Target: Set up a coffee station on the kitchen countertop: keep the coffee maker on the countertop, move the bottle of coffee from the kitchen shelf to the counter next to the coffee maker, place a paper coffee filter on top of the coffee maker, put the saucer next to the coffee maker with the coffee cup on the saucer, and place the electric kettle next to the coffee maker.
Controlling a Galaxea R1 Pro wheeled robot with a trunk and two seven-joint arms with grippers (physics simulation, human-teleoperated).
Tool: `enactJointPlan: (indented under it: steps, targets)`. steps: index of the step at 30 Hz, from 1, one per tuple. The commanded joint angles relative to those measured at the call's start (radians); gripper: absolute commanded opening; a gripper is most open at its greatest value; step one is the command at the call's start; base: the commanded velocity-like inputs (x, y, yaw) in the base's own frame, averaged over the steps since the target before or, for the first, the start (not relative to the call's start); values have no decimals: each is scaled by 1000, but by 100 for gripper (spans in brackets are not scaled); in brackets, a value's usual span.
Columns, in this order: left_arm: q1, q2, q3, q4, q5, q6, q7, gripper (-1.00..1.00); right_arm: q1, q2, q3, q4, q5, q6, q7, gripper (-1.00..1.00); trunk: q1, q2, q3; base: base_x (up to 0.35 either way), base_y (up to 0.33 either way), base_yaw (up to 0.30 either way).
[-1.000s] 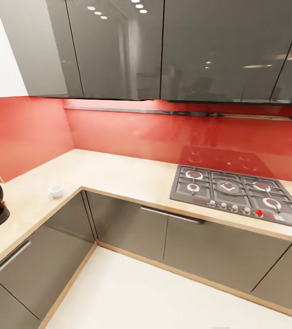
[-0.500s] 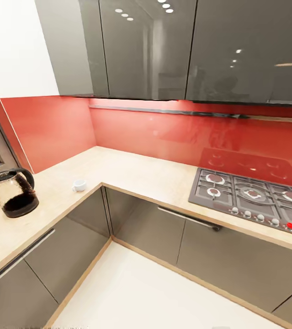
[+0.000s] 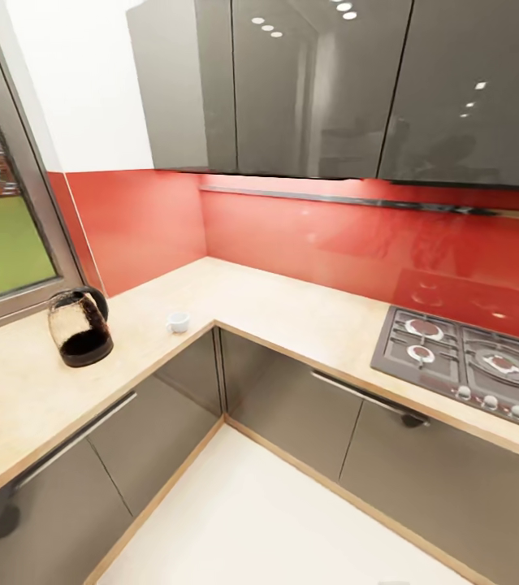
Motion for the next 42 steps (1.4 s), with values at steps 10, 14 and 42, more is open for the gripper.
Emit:
enactJointPlan:
  steps: [10, 14, 42]
  targets:
    - [-1, 0, -9, 1, 6, -3, 5, 100, -2, -1, 7, -2, -9, 3, 1, 100, 1, -2, -2, 0, 0, 276]
    - [-1, 0, -9, 1, 6, -3, 5, 100, -1, -1, 7, -2, -9, 3, 1, 100, 1, -2, -2, 0, 0, 277]
    - [-1, -4, -10, 1, 4, -3, 3, 100, -1, -1, 7, -2, -9, 3, 1, 100, 1, -2, -2, 0, -153, 278]
